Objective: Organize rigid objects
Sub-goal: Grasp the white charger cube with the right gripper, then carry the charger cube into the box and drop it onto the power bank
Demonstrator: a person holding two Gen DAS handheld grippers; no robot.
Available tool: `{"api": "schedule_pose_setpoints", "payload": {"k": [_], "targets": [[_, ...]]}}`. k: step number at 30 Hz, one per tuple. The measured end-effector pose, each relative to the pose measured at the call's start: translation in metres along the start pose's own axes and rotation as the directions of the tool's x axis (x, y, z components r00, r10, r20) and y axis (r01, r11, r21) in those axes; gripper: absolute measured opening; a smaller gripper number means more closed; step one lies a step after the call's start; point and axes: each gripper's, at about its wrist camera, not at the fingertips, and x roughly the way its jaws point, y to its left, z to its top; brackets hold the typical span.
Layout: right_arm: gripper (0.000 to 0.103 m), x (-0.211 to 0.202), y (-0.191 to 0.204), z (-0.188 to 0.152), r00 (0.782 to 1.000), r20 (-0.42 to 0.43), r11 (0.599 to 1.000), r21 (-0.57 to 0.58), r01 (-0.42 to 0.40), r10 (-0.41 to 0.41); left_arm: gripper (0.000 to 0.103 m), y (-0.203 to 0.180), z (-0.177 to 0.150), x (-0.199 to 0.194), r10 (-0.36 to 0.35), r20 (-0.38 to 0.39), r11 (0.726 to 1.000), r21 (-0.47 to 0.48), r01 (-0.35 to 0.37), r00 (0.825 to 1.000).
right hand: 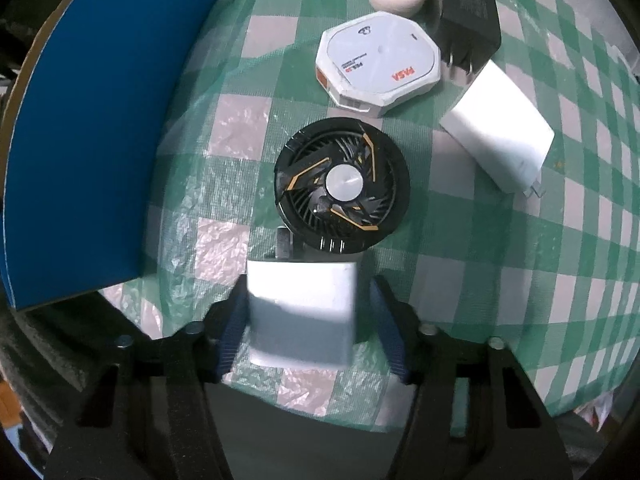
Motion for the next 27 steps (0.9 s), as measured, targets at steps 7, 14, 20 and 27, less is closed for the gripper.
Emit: {"api": "schedule_pose_setpoints", "payload": {"k": [7, 14, 20, 27], "targets": [[0.05, -0.009, 0.008, -0.001, 0.999, -0.001, 0.999, -0.003, -0.036, 0.036, 0.011, -0.001, 0.0, 0.0, -0.001, 0.002, 1.0, 0.0, 0.001, 1.0], [0.05, -0.042, 0.025, 0.0, 0.998, 0.037, 0.998, -0.043, -0.05, 0.052, 0.011, -0.002, 0.0, 0.0, -0.001, 0.004, 1.0, -0.001, 0.001, 1.0], [0.05, -0.072, 0.044, 0.01, 0.994, 0.075, 0.994, -0.077, -0.071, 0.077, 0.011, -0.002, 0.0, 0.0, -0.003, 0.004, 1.0, 0.0, 0.003, 1.0], [0.05, -0.109, 0.077, 0.03, 0.987, 0.127, 0.986, -0.148, -0.08, 0.099, 0.011, -0.002, 0.0, 0.0, -0.003, 0.004, 1.0, 0.0, 0.003, 1.0]]}}
